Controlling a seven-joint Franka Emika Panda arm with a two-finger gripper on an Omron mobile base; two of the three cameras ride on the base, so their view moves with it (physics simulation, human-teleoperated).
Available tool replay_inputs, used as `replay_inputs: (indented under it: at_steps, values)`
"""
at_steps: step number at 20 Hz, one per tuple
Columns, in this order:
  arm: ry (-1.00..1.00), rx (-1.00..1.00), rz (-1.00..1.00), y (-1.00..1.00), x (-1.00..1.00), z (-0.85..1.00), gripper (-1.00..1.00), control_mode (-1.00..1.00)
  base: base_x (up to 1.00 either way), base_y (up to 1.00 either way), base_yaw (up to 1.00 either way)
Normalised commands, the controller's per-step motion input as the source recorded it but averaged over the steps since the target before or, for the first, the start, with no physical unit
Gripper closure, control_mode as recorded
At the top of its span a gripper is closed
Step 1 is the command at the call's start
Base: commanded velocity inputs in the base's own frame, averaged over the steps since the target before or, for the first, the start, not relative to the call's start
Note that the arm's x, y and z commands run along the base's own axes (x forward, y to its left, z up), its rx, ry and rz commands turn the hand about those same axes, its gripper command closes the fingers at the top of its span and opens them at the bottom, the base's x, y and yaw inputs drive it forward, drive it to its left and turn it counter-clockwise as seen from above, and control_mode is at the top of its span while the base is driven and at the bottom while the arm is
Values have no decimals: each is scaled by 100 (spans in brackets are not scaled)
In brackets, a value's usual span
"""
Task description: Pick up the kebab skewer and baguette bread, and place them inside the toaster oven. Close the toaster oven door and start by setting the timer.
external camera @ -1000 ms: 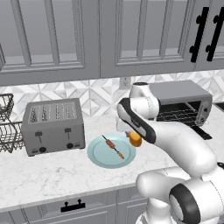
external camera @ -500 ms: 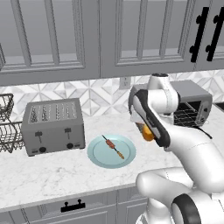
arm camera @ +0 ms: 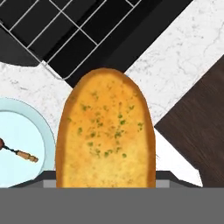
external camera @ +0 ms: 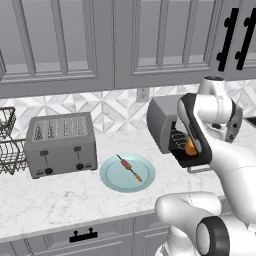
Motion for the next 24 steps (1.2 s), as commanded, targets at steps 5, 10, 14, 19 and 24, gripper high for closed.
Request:
replay_inputs:
  at_steps: [5,10,14,19,24]
  values:
    - [-2,1,-29,-40,0,25,100,-100,0,0,0]
    - [-2,6,-25,-41,0,20,100,-100,0,0,0]
    - [-8,5,-22,-39,0,7,100,-100,0,0,0]
    - [-12,1,-8,-26,10,0,100,-100,0,0,0]
    - [-16,2,-1,-8,24,-6,100,-100,0,0,0]
